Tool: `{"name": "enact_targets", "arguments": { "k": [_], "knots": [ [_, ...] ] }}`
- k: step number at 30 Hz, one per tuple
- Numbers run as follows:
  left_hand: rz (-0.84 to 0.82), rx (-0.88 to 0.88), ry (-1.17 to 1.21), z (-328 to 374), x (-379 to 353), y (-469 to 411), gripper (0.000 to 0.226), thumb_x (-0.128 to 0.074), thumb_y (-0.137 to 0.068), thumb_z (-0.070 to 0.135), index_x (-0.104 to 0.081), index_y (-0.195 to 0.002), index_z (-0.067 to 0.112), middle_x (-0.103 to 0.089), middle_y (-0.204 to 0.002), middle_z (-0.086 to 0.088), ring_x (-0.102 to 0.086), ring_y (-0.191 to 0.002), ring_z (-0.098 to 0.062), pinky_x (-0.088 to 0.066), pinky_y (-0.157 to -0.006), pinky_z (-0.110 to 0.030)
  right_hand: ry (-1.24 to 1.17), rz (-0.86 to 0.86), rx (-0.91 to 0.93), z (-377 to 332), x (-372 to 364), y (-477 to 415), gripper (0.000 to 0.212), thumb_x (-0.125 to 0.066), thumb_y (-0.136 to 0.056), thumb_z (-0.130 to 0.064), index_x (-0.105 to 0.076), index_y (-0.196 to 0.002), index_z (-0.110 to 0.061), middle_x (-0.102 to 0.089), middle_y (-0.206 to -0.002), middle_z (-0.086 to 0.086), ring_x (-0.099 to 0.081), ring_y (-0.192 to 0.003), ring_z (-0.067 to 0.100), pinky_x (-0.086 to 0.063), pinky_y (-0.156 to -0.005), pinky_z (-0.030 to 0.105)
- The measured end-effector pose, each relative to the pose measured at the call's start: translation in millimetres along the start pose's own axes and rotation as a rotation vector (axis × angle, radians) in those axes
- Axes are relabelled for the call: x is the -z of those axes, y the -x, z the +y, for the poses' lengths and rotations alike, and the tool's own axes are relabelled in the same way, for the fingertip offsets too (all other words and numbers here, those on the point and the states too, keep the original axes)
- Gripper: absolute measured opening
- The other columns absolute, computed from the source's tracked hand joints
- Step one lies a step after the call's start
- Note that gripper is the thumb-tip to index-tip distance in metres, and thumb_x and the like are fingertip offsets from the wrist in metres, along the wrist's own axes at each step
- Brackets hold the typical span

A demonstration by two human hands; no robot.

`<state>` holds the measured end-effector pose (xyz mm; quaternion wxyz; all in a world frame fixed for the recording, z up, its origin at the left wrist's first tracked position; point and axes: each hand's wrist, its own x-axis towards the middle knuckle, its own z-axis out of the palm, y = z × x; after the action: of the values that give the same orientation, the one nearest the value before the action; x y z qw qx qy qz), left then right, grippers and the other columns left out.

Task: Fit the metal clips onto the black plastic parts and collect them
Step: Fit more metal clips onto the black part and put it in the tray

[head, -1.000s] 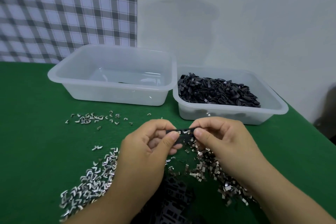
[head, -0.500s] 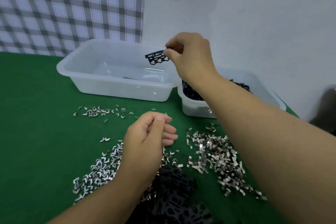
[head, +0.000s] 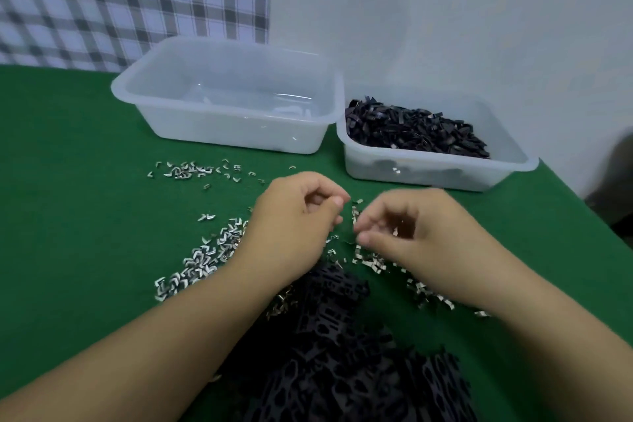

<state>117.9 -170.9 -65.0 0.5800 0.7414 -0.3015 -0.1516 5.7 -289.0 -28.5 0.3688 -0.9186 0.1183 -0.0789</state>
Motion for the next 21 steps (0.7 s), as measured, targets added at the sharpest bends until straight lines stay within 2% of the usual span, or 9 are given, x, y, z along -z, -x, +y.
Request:
{"name": "enact_targets", "arguments": {
  "k": [2, 5, 7, 10, 13, 16, 17, 19, 21],
  "knots": [
    [-0.116, -0.039, -0.247, 8.7, 7.4, 1.5, 0.014, -0.066, -0.084, 0.015, -0.07, -0.077, 0.027, -0.068, -0.068, 0.009, -0.058, -0.06, 0.003, -0.047, -0.062, -0.014, 0.04, -0.049, 0.013, 5.8, -6.7, 9.6, 0.008, -0.071, -0.078, -0.023, -0.069, -0.073, -0.028, -0.064, -0.065, -0.014, -0.054, -0.058, 0.002, -0.044, -0.056, 0.013],
    [-0.363, -0.106, -0.508, 21.8, 17.3, 7.0, 0.011, -0.071, -0.08, 0.025, -0.068, -0.081, 0.035, -0.066, -0.074, 0.014, -0.057, -0.067, 0.003, -0.04, -0.058, -0.009, 0.006, 0.129, 0.035, 14.3, -15.7, 14.7, 0.012, -0.07, -0.079, -0.02, -0.068, -0.071, -0.028, -0.062, -0.065, -0.009, -0.05, -0.057, 0.002, -0.039, -0.055, 0.013],
    [-0.488, -0.122, -0.631, 26.7, 19.9, 11.1, 0.02, -0.073, -0.078, 0.032, -0.065, -0.093, 0.042, -0.063, -0.082, 0.016, -0.058, -0.075, 0.001, -0.044, -0.065, -0.014, 0.014, 0.231, 0.056, 17.7, -19.2, 16.0, 0.014, -0.07, -0.079, -0.018, -0.067, -0.07, -0.029, -0.062, -0.065, -0.009, -0.052, -0.059, 0.003, -0.037, -0.056, 0.011],
    [-0.56, -0.143, -0.771, 28.6, 23.0, 13.0, 0.034, -0.074, -0.075, 0.04, -0.062, -0.107, 0.044, -0.058, -0.093, 0.021, -0.055, -0.088, 0.001, -0.046, -0.08, -0.021, -0.03, 0.331, 0.091, 21.3, -21.0, 17.9, 0.015, -0.07, -0.078, -0.013, -0.067, -0.072, -0.026, -0.062, -0.066, -0.01, -0.054, -0.062, 0.002, -0.039, -0.059, 0.009],
    [-0.618, -0.159, -0.799, 28.5, 23.0, 14.0, 0.033, -0.076, -0.074, 0.038, -0.062, -0.103, 0.044, -0.056, -0.092, 0.022, -0.053, -0.086, 0.005, -0.045, -0.077, -0.018, -0.082, 0.401, 0.086, 23.5, -21.2, 18.9, 0.015, -0.07, -0.078, -0.01, -0.068, -0.073, -0.024, -0.061, -0.061, -0.012, -0.051, -0.058, -0.001, -0.037, -0.059, 0.007],
    [-0.619, -0.202, -0.796, 27.6, 20.9, 15.0, 0.026, -0.078, -0.072, 0.035, -0.057, -0.086, 0.043, -0.055, -0.084, 0.024, -0.048, -0.078, 0.01, -0.036, -0.063, -0.008, -0.112, 0.421, 0.079, 25.4, -21.3, 19.4, 0.016, -0.07, -0.078, -0.01, -0.068, -0.073, -0.024, -0.061, -0.059, -0.007, -0.05, -0.056, -0.001, -0.037, -0.057, 0.008],
    [-0.623, -0.206, -0.78, 27.7, 21.5, 14.7, 0.026, -0.078, -0.071, 0.034, -0.055, -0.081, 0.041, -0.055, -0.082, 0.026, -0.048, -0.074, 0.011, -0.036, -0.059, -0.009, -0.125, 0.422, 0.076, 26.0, -21.2, 19.3, 0.017, -0.07, -0.078, -0.01, -0.068, -0.072, -0.025, -0.061, -0.059, -0.006, -0.049, -0.056, 0.0, -0.037, -0.057, 0.009],
    [-0.629, -0.188, -0.711, 29.3, 24.3, 12.5, 0.025, -0.079, -0.07, 0.029, -0.056, -0.076, 0.035, -0.058, -0.079, 0.027, -0.05, -0.064, 0.009, -0.038, -0.057, -0.009, -0.155, 0.425, 0.064, 27.0, -21.0, 19.1, 0.017, -0.07, -0.079, -0.012, -0.067, -0.071, -0.027, -0.061, -0.061, -0.003, -0.049, -0.056, 0.001, -0.038, -0.056, 0.01],
    [-0.588, -0.135, -0.544, 32.8, 26.7, 9.4, 0.021, -0.079, -0.072, 0.023, -0.061, -0.077, 0.03, -0.064, -0.072, 0.016, -0.052, -0.054, 0.003, -0.042, -0.053, -0.012, -0.19, 0.434, 0.058, 27.3, -21.4, 18.1, 0.018, -0.07, -0.079, -0.012, -0.067, -0.07, -0.027, -0.063, -0.065, -0.003, -0.049, -0.056, 0.002, -0.039, -0.055, 0.011]
  ]
}}
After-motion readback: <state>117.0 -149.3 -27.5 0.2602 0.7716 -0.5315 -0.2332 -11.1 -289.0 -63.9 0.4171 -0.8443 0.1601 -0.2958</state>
